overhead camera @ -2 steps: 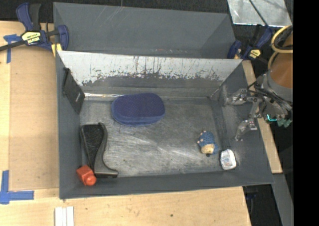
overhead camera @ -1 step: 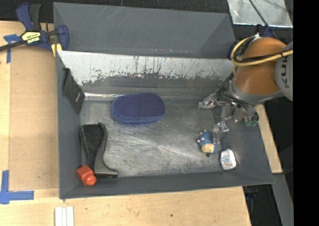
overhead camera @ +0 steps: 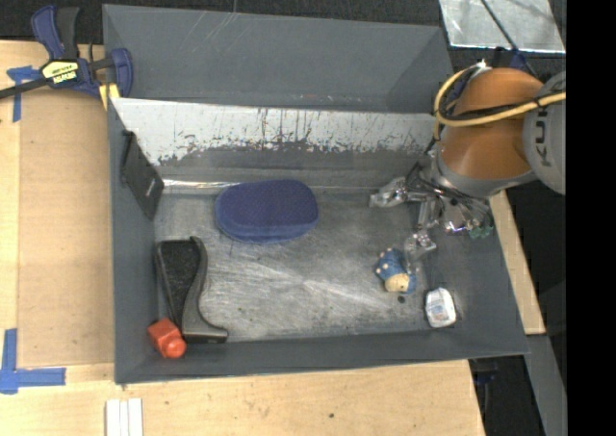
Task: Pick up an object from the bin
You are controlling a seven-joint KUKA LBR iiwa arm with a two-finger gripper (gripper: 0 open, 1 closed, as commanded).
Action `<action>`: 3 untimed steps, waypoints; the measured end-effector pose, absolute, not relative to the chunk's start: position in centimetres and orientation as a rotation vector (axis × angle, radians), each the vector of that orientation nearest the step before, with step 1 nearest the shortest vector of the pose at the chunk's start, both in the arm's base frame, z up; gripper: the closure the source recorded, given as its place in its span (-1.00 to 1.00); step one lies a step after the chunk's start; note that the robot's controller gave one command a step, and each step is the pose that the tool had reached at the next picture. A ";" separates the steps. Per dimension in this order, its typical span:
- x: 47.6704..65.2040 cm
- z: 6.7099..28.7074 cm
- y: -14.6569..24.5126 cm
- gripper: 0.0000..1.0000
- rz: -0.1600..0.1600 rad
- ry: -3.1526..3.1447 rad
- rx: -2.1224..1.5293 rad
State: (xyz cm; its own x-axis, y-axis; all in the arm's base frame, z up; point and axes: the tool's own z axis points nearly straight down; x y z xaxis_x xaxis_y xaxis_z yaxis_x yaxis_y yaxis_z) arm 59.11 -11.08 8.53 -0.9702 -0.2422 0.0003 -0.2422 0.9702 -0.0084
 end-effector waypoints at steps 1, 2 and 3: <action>59.0 8.6 -11.1 1.00 -0.012 3.123 -0.386; 59.5 19.5 -11.1 1.00 -0.006 3.053 -0.697; 59.8 22.8 -10.0 1.00 -0.004 3.048 -0.723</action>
Offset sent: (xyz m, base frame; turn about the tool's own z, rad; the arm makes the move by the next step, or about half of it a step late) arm 0.0000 0.0000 0.0000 0.0000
